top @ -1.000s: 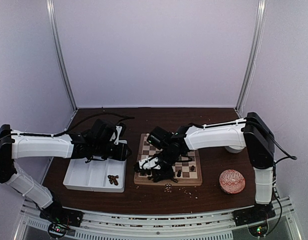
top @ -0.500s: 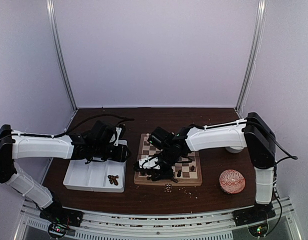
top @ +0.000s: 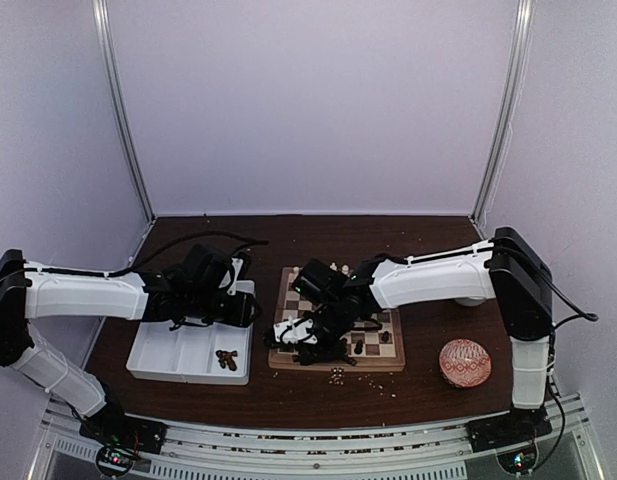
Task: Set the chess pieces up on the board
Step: Pick up the pawn from g8.
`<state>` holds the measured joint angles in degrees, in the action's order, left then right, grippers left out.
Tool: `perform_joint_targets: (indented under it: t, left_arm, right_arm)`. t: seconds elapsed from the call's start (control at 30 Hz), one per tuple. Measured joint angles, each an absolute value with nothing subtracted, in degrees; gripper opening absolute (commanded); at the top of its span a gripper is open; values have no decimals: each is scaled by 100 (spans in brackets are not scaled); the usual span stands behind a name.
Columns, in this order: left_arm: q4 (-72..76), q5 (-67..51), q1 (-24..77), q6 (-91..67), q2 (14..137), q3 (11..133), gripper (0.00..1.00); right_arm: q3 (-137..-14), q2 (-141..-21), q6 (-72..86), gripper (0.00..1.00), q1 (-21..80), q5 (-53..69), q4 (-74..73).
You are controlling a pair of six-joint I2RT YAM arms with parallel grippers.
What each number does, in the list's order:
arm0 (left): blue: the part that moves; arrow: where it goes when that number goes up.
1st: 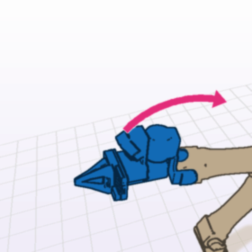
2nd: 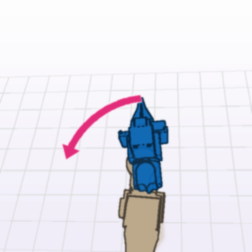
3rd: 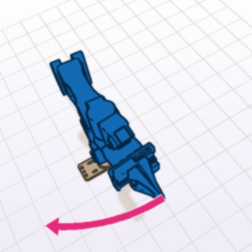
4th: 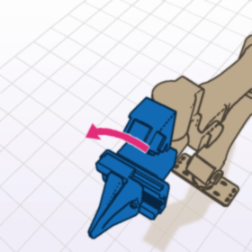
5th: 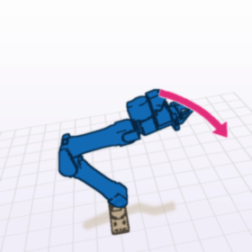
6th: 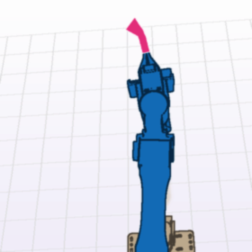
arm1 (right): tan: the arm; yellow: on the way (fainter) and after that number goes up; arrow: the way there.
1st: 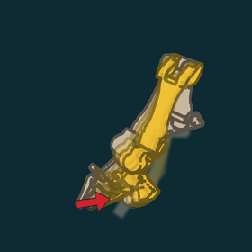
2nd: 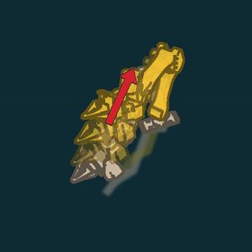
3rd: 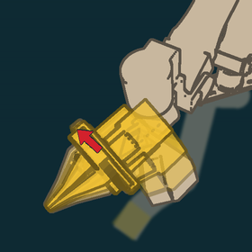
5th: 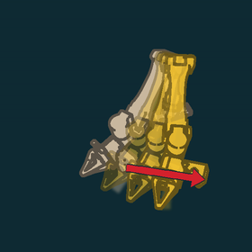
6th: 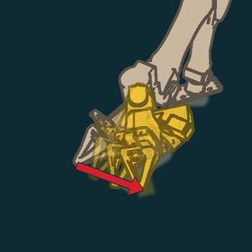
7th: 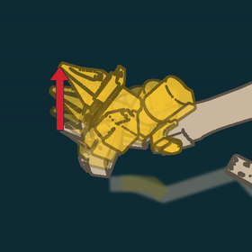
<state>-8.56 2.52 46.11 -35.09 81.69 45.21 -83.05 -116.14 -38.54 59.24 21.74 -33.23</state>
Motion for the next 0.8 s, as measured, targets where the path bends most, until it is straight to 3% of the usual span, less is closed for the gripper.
perform_joint_targets:
  t: [0.23,0.47,0.8]
  left_arm:
    - [-860,250,4611,-3503,8130,4466,34]
    - [-849,148,4644,-3100,7585,4058,34]
    - [-762,148,5009,-2206,6611,3651,34]
  right_arm:
    - [-8173,-11526,-3863,9,6005,1966,-3210]
    - [-8106,-11306,-3745,7,6005,1964,-3514]
    - [-8449,-10103,-3645,7,5638,2418,-4969]
